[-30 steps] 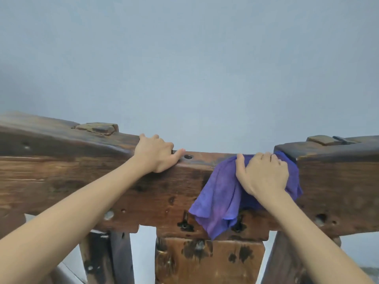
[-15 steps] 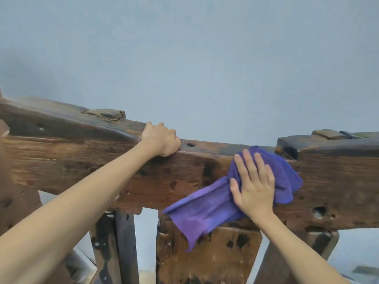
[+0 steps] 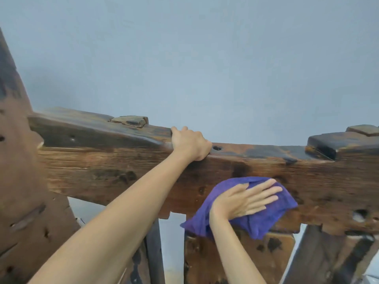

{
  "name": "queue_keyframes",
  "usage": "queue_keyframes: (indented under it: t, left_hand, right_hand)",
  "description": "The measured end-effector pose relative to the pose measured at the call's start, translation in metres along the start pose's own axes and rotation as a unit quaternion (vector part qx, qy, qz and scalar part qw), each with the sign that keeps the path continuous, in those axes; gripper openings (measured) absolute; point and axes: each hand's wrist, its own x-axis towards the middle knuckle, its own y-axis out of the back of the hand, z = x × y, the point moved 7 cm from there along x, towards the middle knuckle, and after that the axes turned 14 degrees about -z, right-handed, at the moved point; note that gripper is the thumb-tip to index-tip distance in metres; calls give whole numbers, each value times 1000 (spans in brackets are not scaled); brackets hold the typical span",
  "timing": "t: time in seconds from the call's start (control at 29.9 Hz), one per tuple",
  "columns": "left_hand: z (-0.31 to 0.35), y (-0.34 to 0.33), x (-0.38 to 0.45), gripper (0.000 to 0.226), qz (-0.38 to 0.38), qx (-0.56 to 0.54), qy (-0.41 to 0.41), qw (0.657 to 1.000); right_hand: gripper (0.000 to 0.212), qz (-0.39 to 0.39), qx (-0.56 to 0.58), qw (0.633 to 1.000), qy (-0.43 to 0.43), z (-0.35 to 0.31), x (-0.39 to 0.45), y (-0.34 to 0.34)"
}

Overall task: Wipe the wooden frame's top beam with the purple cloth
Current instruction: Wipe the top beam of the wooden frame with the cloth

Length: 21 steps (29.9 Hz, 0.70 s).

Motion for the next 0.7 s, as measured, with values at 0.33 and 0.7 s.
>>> queue_keyframes:
  t: [0.33, 0.7]
  left_hand:
    - [-7, -3, 1, 45, 9, 30, -71, 997]
    - [3, -2, 8, 64, 23, -10, -74, 997]
  right_hand:
    - [67, -386, -237, 765, 459, 47, -50, -49]
    - [56, 54, -78, 968, -230, 111, 61, 20]
